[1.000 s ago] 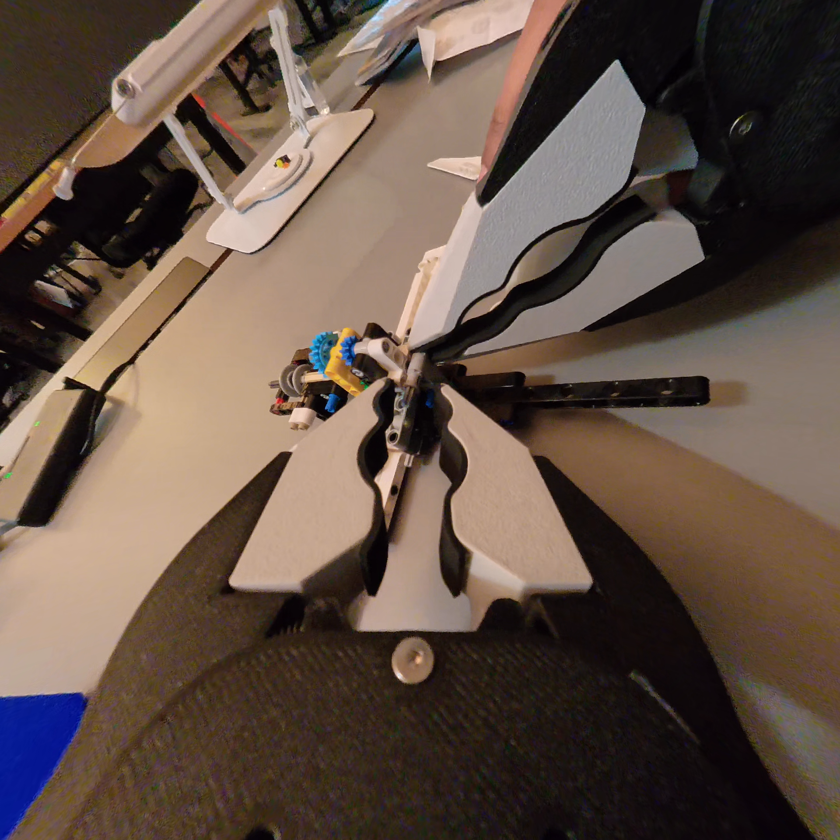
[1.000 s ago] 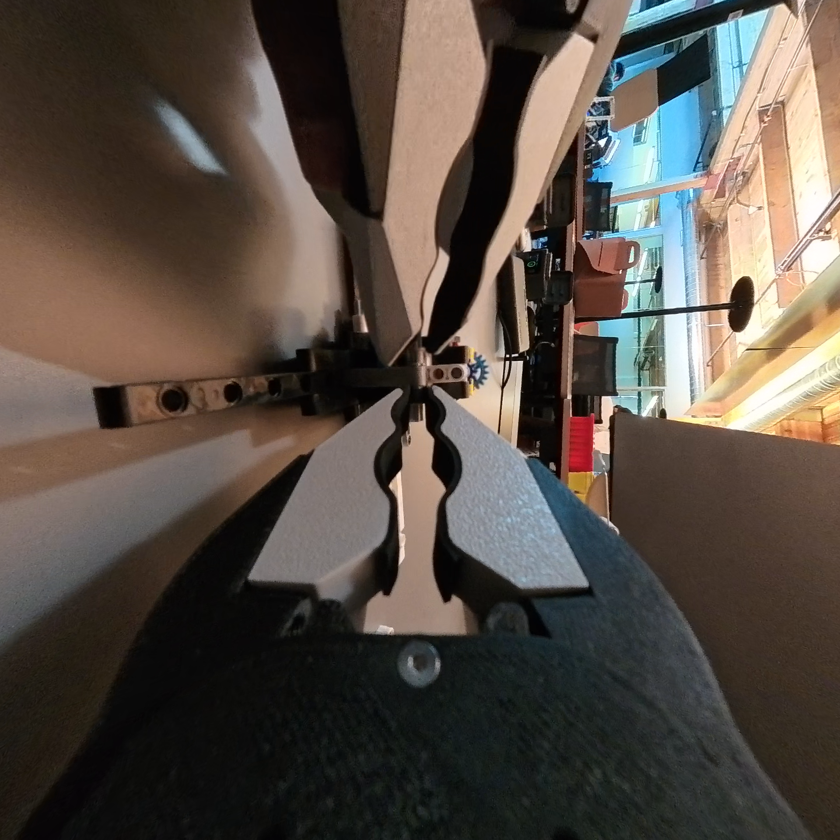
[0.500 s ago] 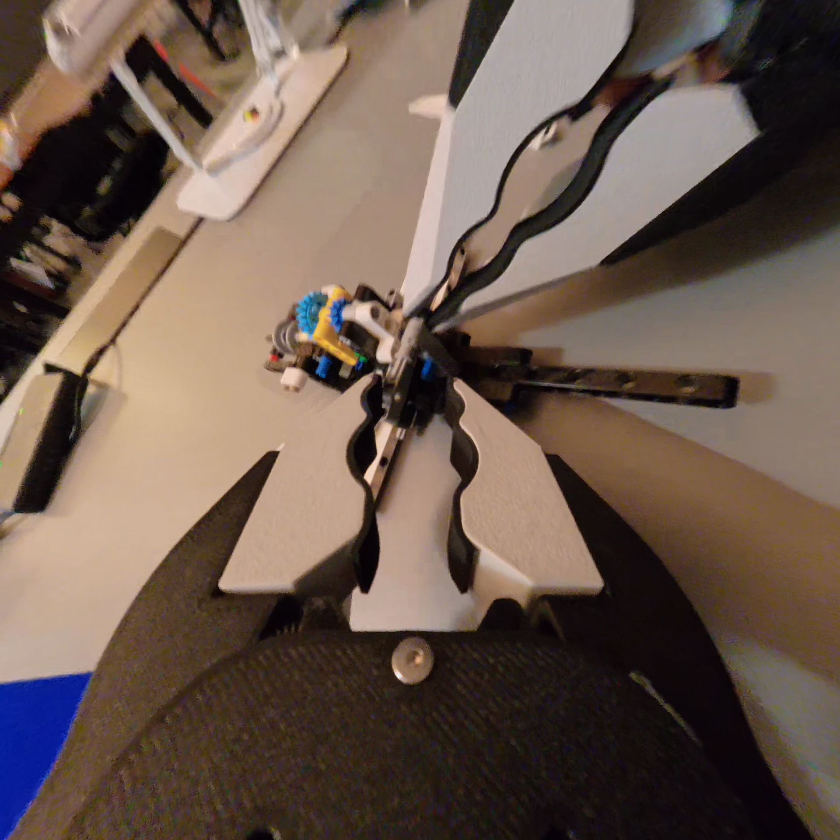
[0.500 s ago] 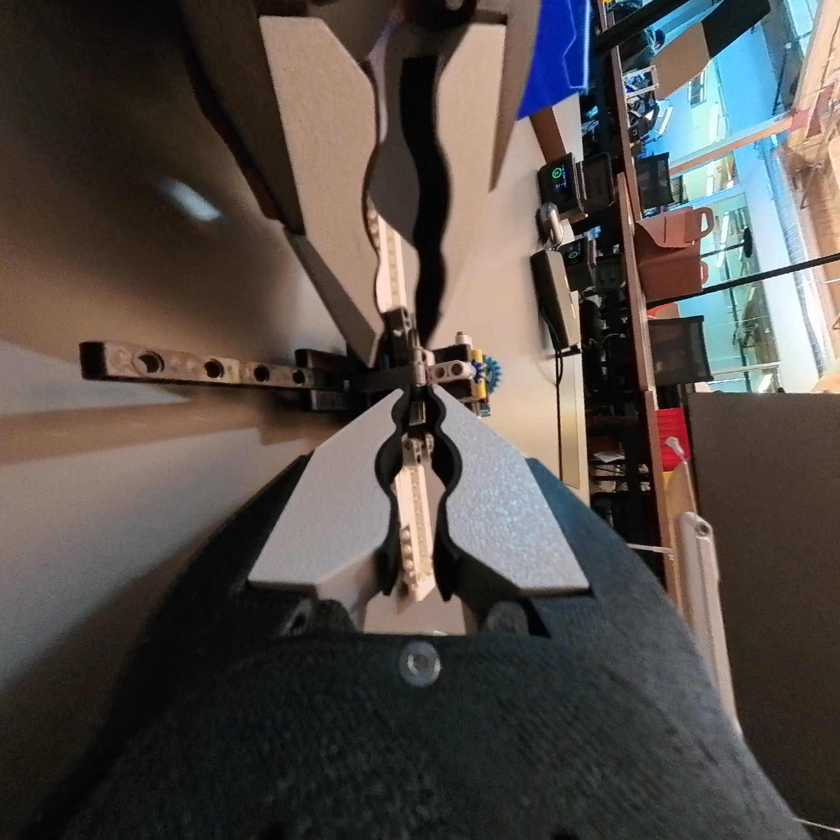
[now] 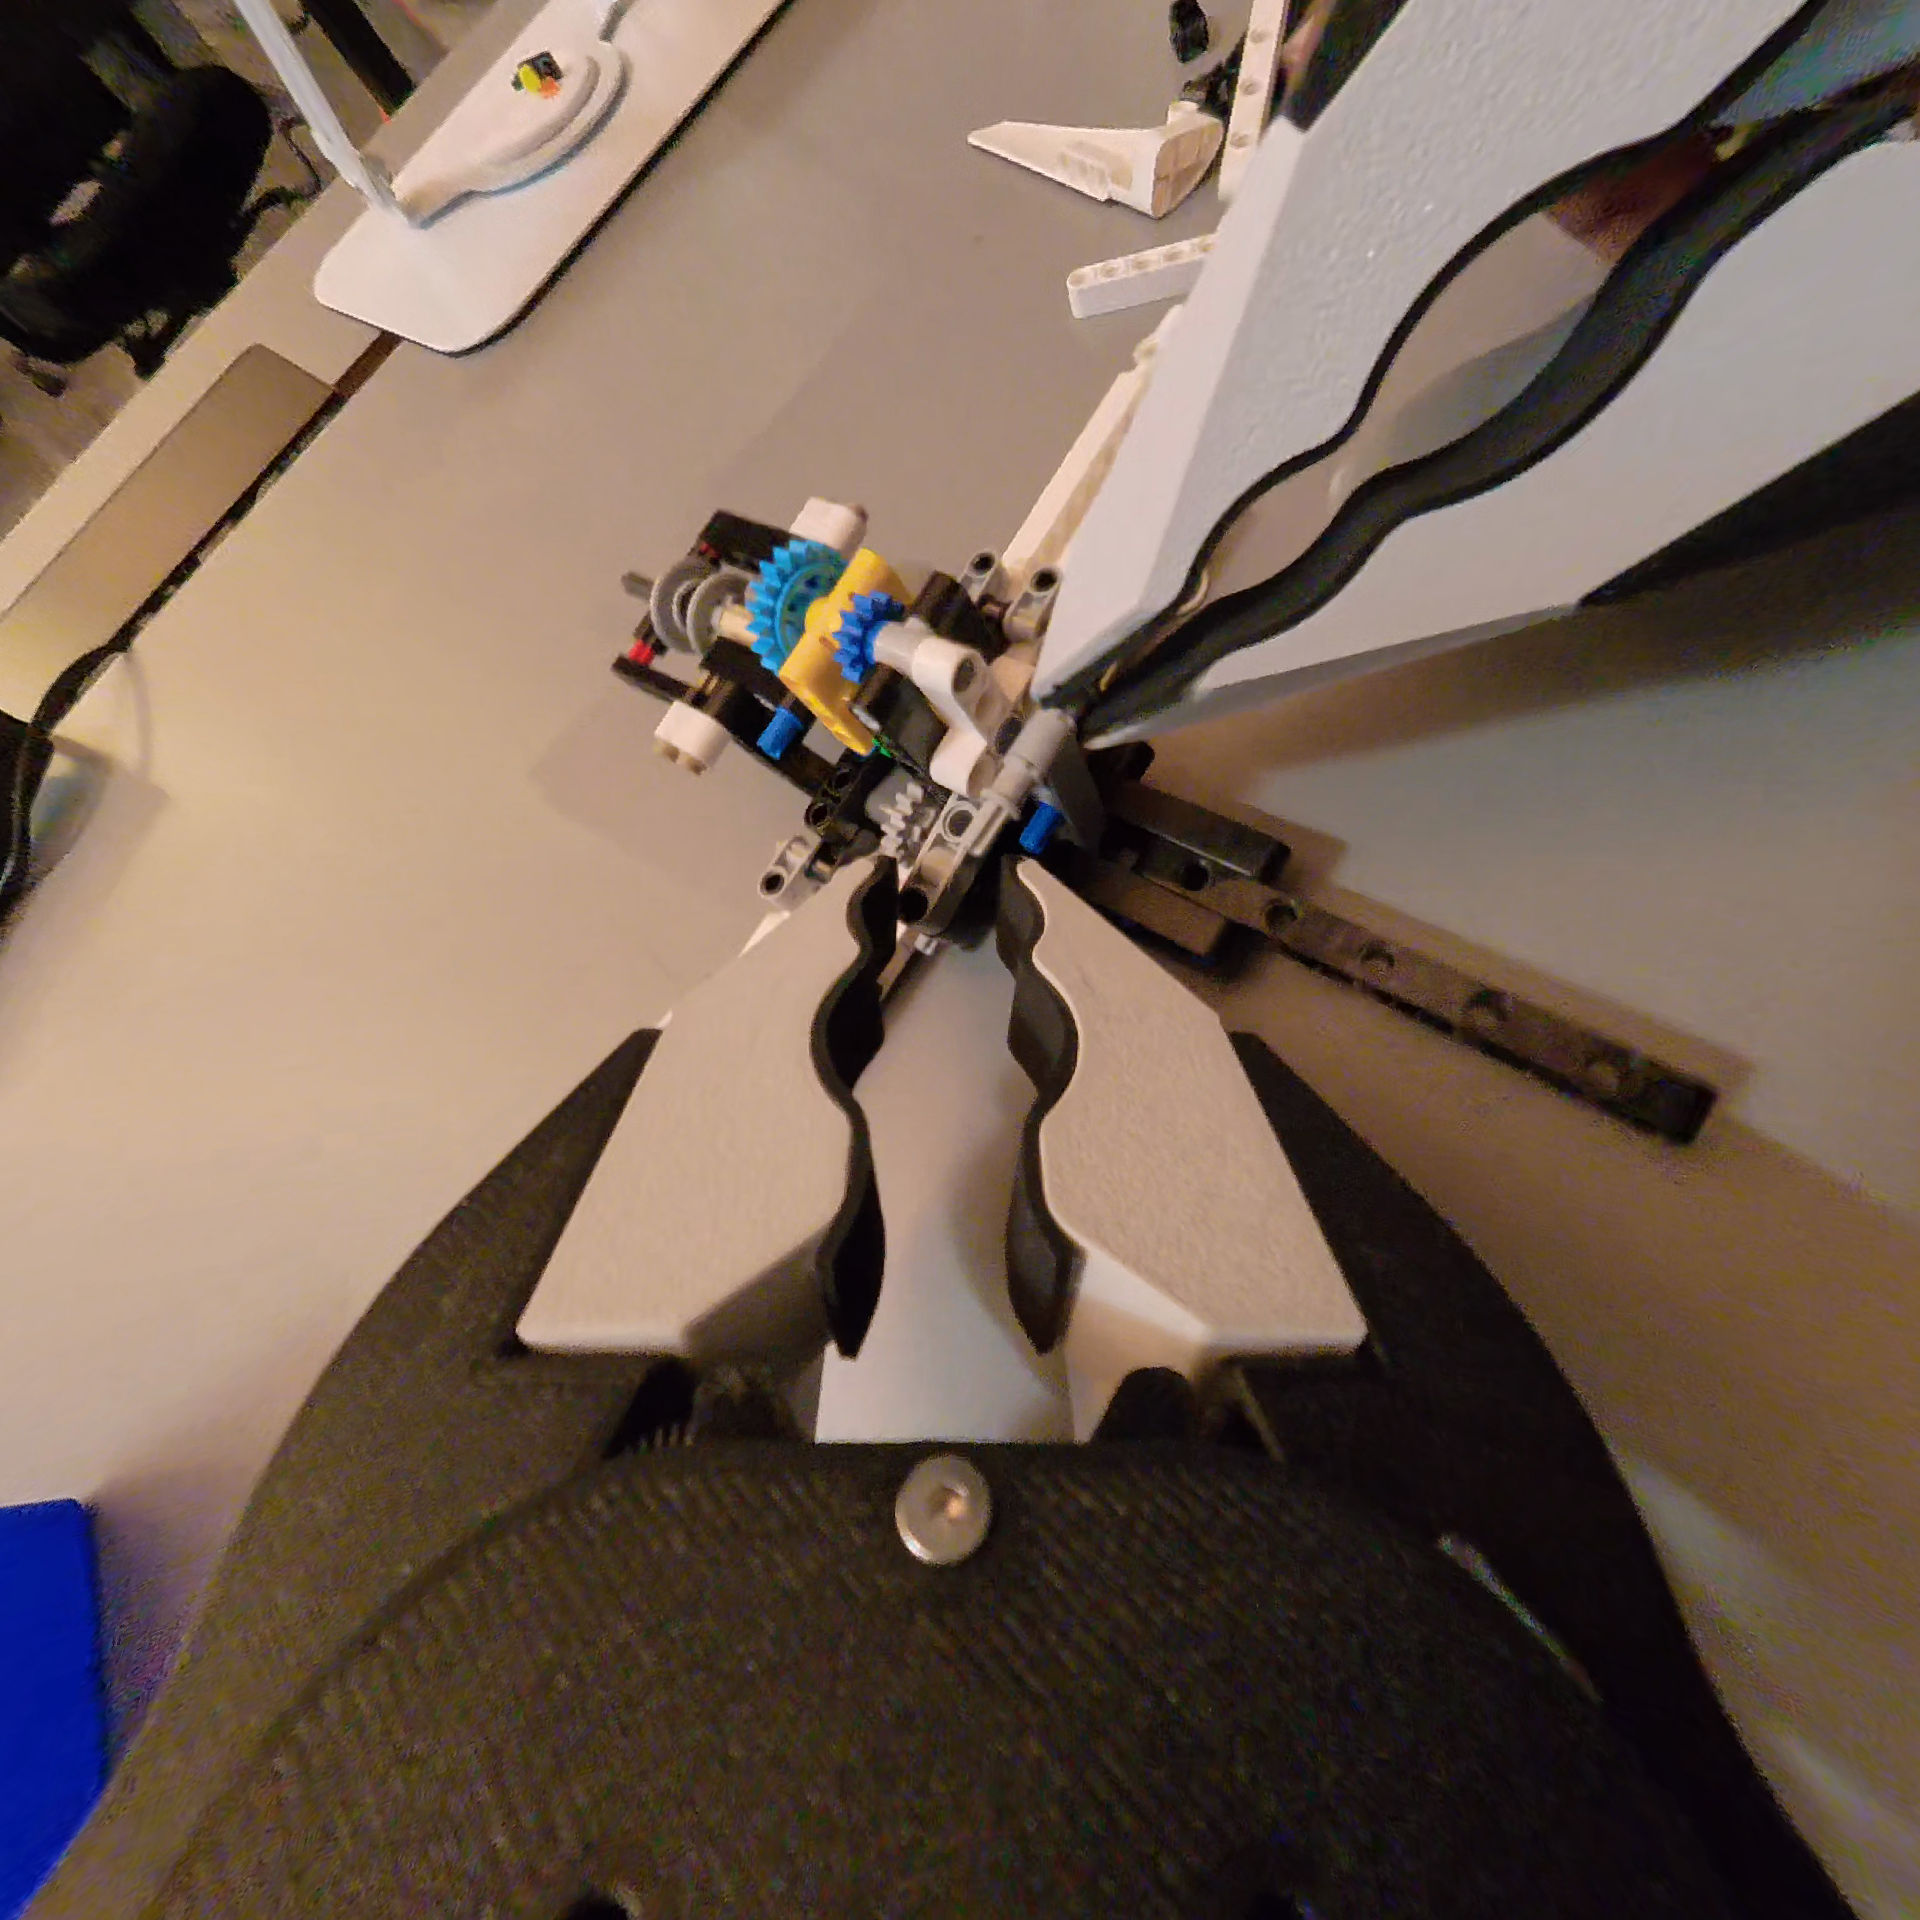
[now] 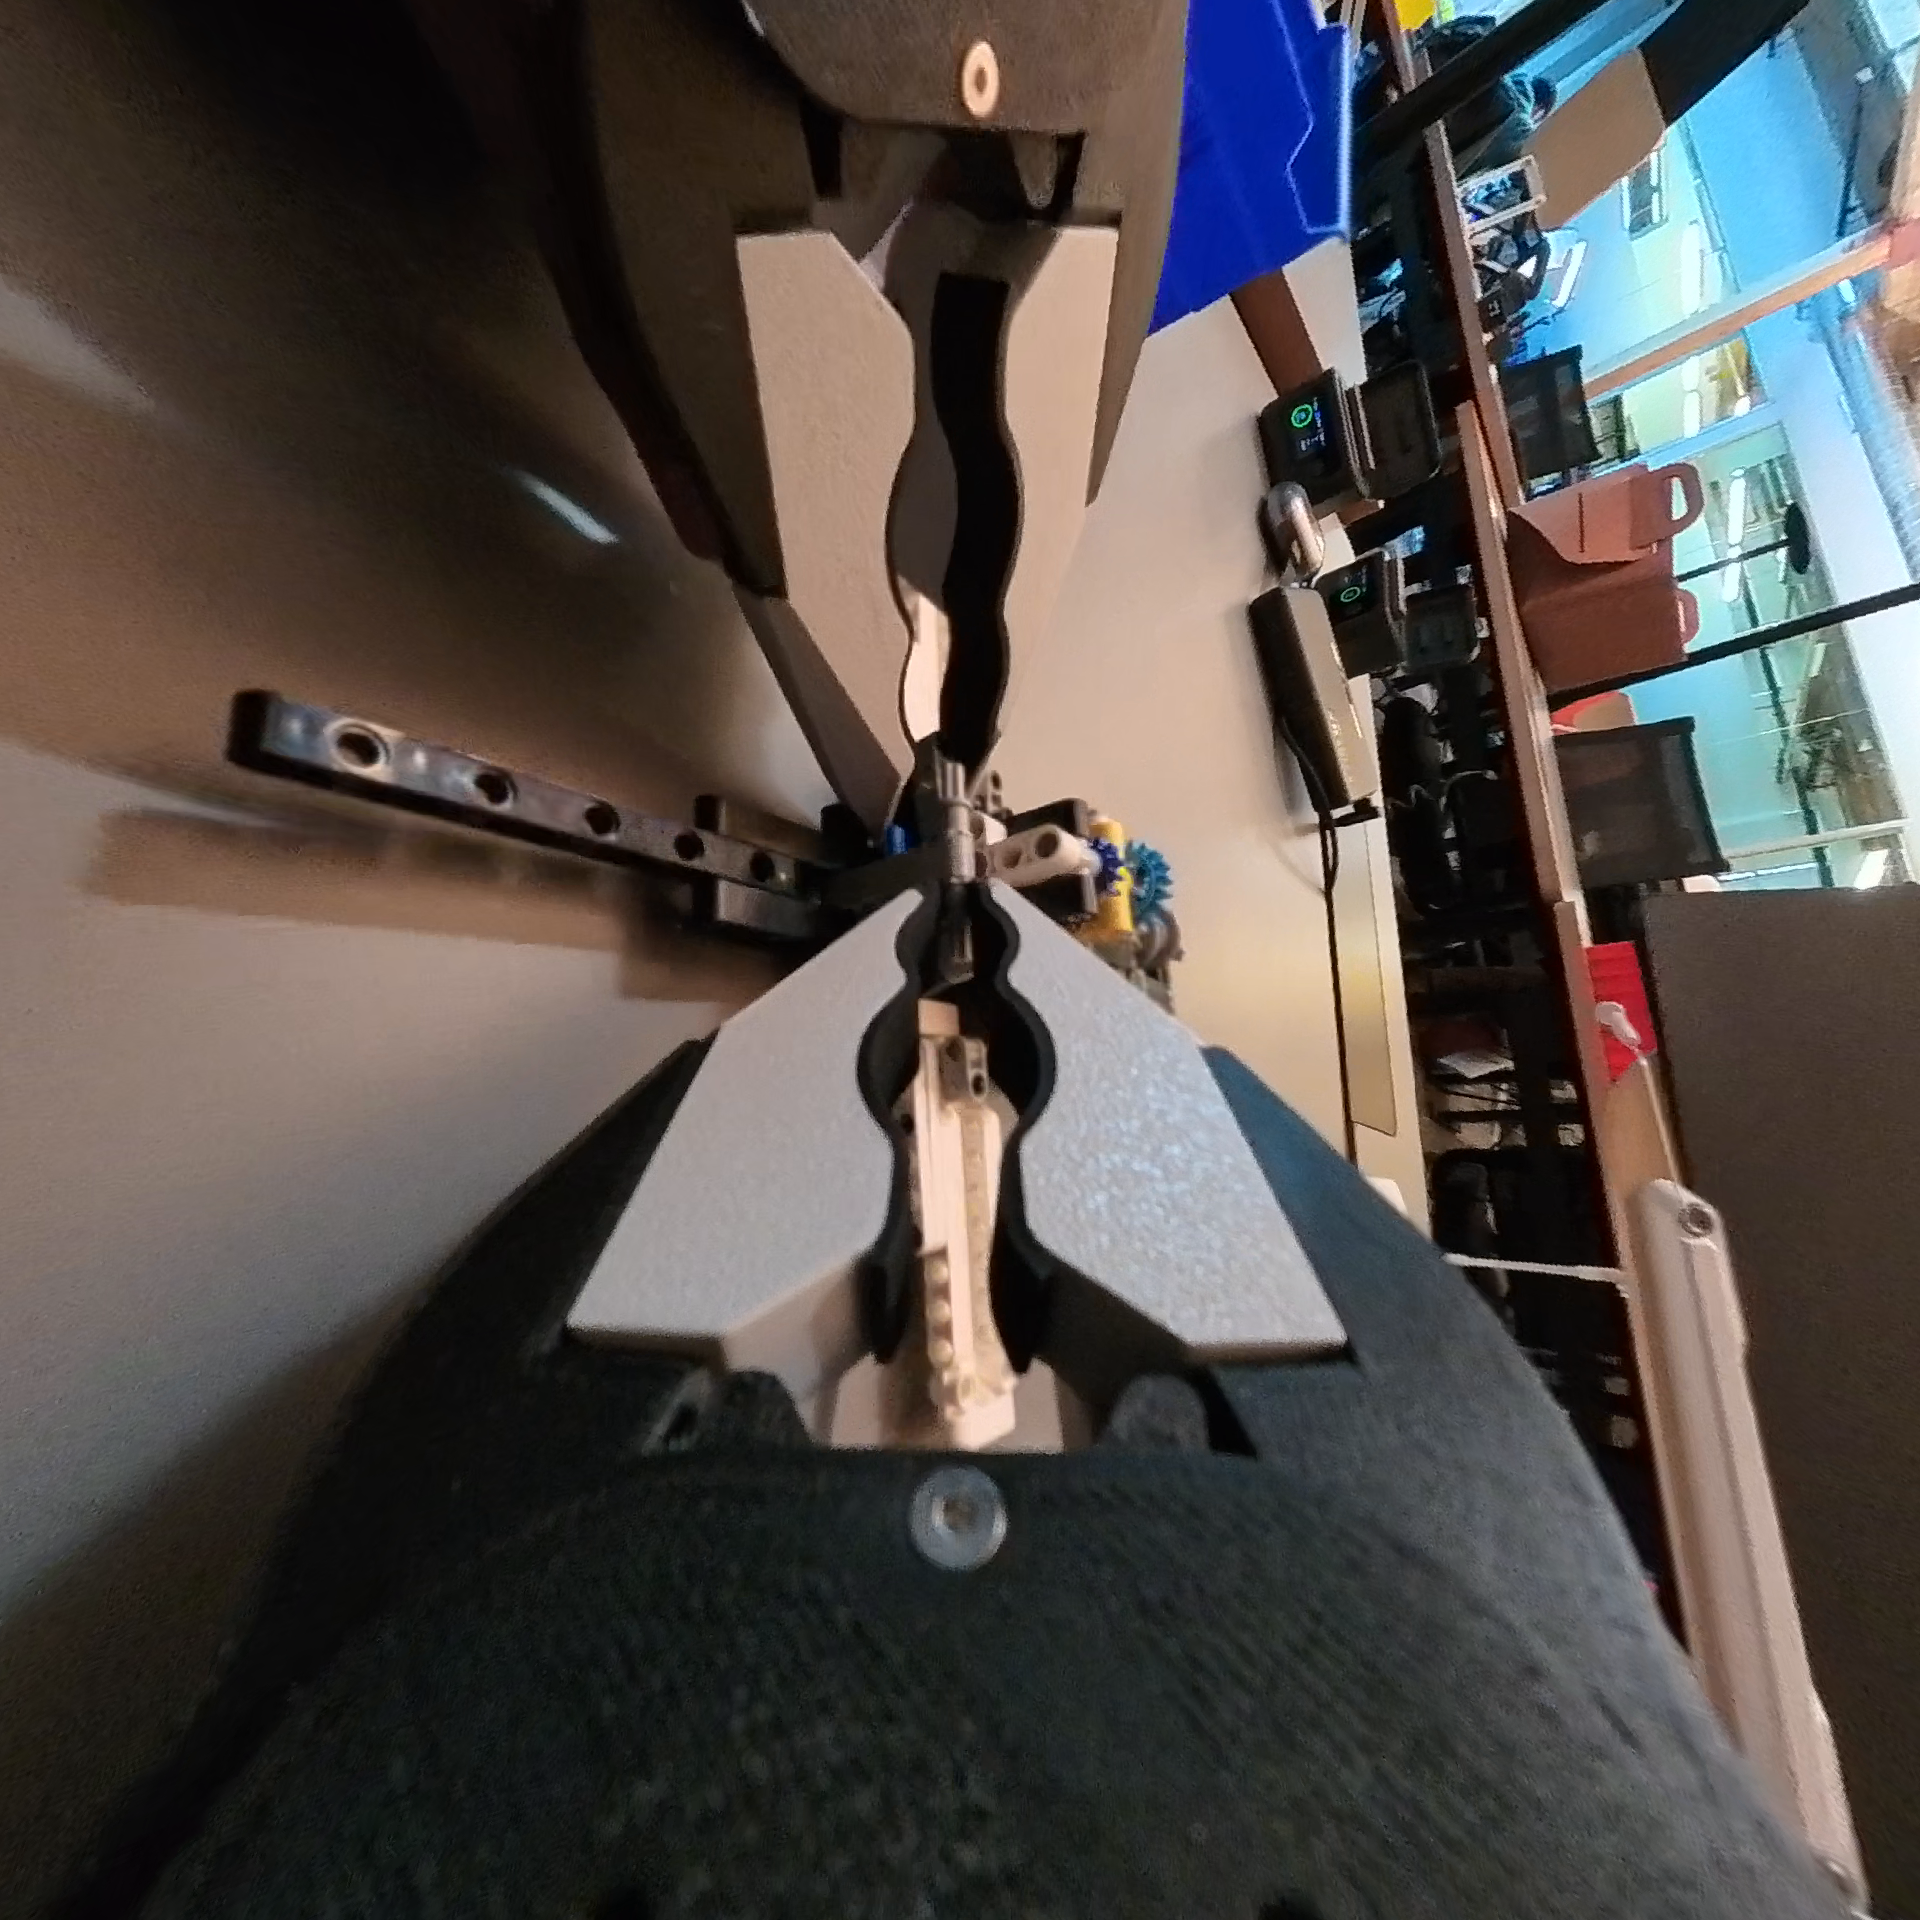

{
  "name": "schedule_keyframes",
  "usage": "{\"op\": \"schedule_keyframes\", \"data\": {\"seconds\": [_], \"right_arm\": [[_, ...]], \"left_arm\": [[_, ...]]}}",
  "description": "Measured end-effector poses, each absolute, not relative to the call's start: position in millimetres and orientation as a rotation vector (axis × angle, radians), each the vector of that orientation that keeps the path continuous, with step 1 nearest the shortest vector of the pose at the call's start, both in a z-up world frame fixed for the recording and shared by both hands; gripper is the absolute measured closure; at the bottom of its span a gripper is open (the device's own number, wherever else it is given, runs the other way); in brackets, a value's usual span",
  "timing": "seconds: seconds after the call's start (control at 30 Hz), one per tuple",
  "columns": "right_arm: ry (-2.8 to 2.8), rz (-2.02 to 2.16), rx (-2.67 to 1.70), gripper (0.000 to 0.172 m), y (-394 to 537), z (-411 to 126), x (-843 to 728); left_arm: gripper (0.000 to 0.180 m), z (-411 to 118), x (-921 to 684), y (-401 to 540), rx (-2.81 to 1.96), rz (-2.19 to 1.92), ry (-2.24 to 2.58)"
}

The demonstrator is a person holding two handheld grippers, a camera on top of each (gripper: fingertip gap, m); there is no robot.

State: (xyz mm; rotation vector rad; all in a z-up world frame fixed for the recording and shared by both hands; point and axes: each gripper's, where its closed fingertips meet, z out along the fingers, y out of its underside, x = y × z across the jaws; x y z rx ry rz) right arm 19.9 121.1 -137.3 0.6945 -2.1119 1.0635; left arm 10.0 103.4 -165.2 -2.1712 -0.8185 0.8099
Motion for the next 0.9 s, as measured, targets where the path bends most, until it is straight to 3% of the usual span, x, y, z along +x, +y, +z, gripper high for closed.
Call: {"op": "schedule_keyframes", "data": {"seconds": [0.43,0.73,0.9], "right_arm": [[-2.204,1.142,0.63,0.169,122,-136,29],[-2.391,1.232,0.496,0.169,127,-138,26],[-2.442,1.321,0.461,0.169,127,-138,27]], "left_arm": [[0.161,-163,10,106,-2.141,0.787,-0.863],[0.149,-146,20,111,-2.092,0.843,-0.605],[0.151,-135,30,120,-2.035,0.804,-0.452]]}}
